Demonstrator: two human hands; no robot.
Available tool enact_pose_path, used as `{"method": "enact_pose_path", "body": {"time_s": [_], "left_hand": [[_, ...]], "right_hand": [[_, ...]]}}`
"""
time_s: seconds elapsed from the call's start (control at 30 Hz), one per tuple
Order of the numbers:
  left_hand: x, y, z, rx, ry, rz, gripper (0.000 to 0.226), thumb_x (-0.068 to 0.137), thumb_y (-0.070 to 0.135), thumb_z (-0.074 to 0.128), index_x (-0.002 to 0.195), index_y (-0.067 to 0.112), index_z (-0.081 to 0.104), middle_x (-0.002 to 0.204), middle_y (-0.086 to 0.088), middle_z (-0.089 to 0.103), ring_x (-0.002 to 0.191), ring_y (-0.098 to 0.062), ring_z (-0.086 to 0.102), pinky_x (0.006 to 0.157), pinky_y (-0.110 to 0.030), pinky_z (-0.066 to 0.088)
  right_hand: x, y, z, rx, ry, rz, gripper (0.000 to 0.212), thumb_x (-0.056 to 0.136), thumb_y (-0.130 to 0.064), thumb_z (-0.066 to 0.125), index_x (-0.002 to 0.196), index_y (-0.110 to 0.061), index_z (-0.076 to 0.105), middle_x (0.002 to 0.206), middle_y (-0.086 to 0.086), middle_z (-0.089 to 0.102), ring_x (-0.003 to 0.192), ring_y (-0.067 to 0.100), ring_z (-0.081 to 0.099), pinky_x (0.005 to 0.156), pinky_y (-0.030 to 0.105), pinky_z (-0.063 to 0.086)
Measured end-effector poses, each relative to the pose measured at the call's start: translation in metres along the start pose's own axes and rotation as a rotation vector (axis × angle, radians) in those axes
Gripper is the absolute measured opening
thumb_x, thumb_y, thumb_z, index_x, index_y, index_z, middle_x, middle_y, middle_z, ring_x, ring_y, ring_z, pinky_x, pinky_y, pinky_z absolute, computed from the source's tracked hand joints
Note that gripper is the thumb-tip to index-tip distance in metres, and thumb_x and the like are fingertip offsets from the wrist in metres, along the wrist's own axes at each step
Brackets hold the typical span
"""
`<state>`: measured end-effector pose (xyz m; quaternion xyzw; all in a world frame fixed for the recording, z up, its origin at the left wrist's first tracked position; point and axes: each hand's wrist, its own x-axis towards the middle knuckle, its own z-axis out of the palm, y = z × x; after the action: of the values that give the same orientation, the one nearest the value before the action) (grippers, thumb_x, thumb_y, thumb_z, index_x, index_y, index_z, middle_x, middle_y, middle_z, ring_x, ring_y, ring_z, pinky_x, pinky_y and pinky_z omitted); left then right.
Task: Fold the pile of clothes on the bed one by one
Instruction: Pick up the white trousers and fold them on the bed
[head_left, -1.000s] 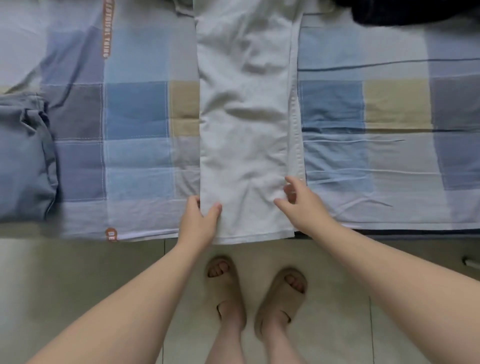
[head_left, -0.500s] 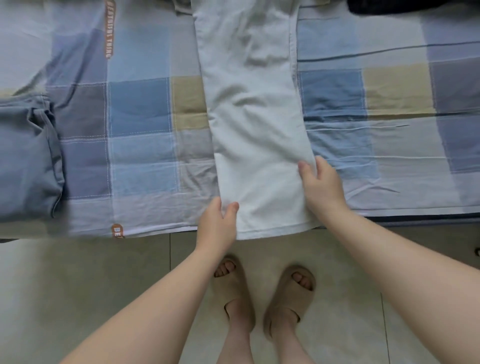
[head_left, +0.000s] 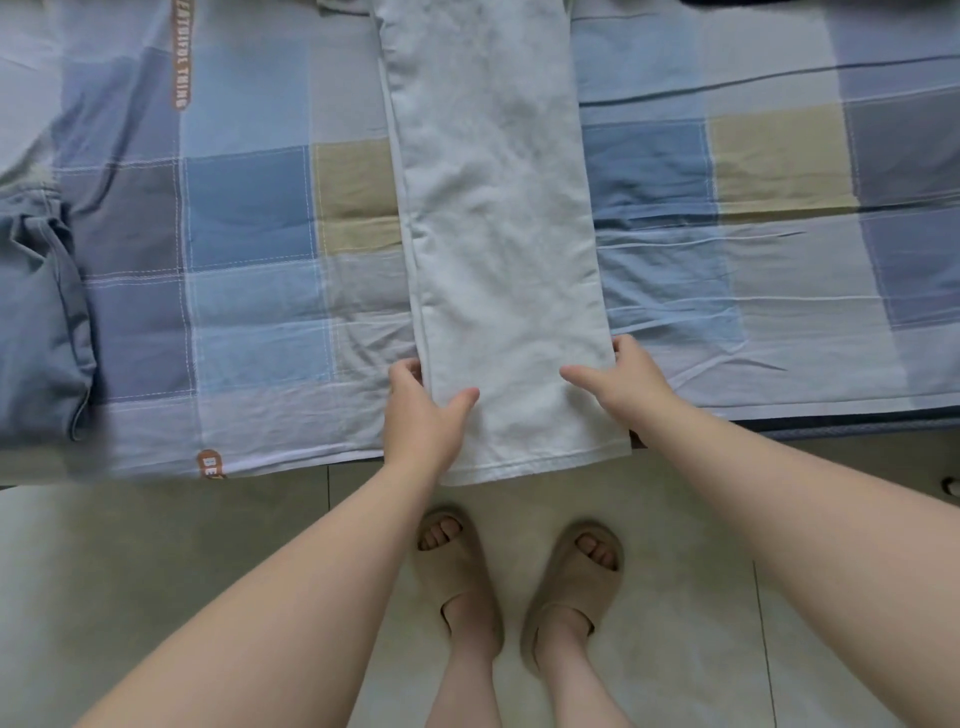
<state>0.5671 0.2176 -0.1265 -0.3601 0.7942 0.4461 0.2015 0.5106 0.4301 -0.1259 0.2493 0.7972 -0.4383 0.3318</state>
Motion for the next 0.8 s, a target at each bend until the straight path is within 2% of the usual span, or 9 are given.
{"method": "enact_pose_path", "body": {"time_s": [0.1,0.17,0.27,0.37,0.47,0.53,0.6,0.73,0.8], "left_hand": [[-0.003,-0.006,0.001,-0.018,-0.112,-0.067,0.035,0.091,0.025,0.070,0.123,0.013,0.060,0.109,0.003,0.066,0.104,-0.022,0.064,0.091,-0.034,0.050],[-0.019,-0.004,-0.005,-0.051,-0.135,-0.110,0.026,0.096,0.020,0.062,0.121,0.010,0.064,0.105,0.000,0.066,0.103,-0.026,0.064,0.087,-0.032,0.048],[-0.053,0.010,-0.027,-0.134,-0.179,-0.157,0.028,0.098,0.016,0.059,0.124,0.009,0.065,0.105,-0.001,0.067,0.104,-0.026,0.065,0.092,-0.034,0.050],[-0.097,0.034,-0.063,-0.123,-0.222,-0.163,0.031,0.098,0.018,0.060,0.127,0.008,0.065,0.111,-0.003,0.068,0.107,-0.025,0.064,0.098,-0.036,0.051],[-0.148,0.059,-0.101,-0.111,-0.254,-0.164,0.033,0.099,0.018,0.060,0.129,0.005,0.064,0.110,-0.002,0.065,0.102,-0.023,0.061,0.090,-0.029,0.047],[-0.183,0.071,-0.125,-0.123,-0.258,-0.171,0.032,0.099,0.016,0.060,0.129,0.003,0.064,0.112,-0.005,0.066,0.104,-0.025,0.064,0.085,-0.028,0.046],[-0.217,0.078,-0.144,-0.160,-0.256,-0.183,0.031,0.099,0.014,0.061,0.126,0.001,0.064,0.116,-0.011,0.068,0.107,-0.030,0.066,0.082,-0.029,0.047],[-0.288,0.075,-0.169,-0.249,-0.275,-0.260,0.028,0.098,0.015,0.063,0.123,0.003,0.063,0.104,-0.009,0.065,0.082,-0.020,0.062,0.078,-0.031,0.049],[-0.321,0.063,-0.174,-0.236,-0.279,-0.272,0.022,0.097,0.017,0.064,0.117,0.007,0.063,0.098,-0.006,0.064,0.078,-0.018,0.060,0.076,-0.031,0.051]], "right_hand": [[-0.005,0.001,0.001,0.110,-0.120,0.078,0.028,0.085,-0.016,0.079,0.110,-0.012,0.069,0.106,0.006,0.073,0.085,0.019,0.069,0.082,0.033,0.055],[-0.019,0.006,-0.003,0.116,-0.101,0.093,0.024,0.087,-0.017,0.077,0.109,-0.011,0.071,0.108,0.008,0.074,0.088,0.021,0.070,0.087,0.034,0.055],[-0.063,0.002,-0.017,0.163,-0.071,0.109,0.030,0.092,-0.022,0.072,0.119,-0.010,0.069,0.112,0.005,0.072,0.096,0.022,0.069,0.095,0.038,0.053],[-0.122,-0.014,-0.034,0.235,-0.038,0.119,0.028,0.095,-0.019,0.068,0.122,-0.010,0.067,0.110,0.002,0.070,0.086,0.012,0.066,0.085,0.032,0.051],[-0.186,-0.033,-0.048,0.322,-0.021,0.153,0.020,0.095,-0.020,0.068,0.113,-0.014,0.066,0.104,0.002,0.071,0.081,0.013,0.064,0.072,0.030,0.050],[-0.229,-0.045,-0.056,0.361,-0.008,0.171,0.014,0.095,-0.022,0.068,0.106,-0.017,0.064,0.095,-0.001,0.068,0.075,0.014,0.061,0.063,0.027,0.044],[-0.267,-0.051,-0.062,0.385,0.011,0.173,0.013,0.094,-0.023,0.069,0.103,-0.017,0.063,0.092,0.000,0.067,0.073,0.015,0.059,0.062,0.027,0.041],[-0.337,-0.050,-0.075,0.398,0.022,0.153,0.016,0.094,-0.023,0.069,0.105,-0.014,0.063,0.091,0.001,0.065,0.074,0.016,0.058,0.066,0.028,0.043],[-0.370,-0.036,-0.079,0.390,0.006,0.148,0.015,0.094,-0.023,0.069,0.104,-0.013,0.063,0.091,0.001,0.064,0.076,0.016,0.058,0.068,0.030,0.045]]}}
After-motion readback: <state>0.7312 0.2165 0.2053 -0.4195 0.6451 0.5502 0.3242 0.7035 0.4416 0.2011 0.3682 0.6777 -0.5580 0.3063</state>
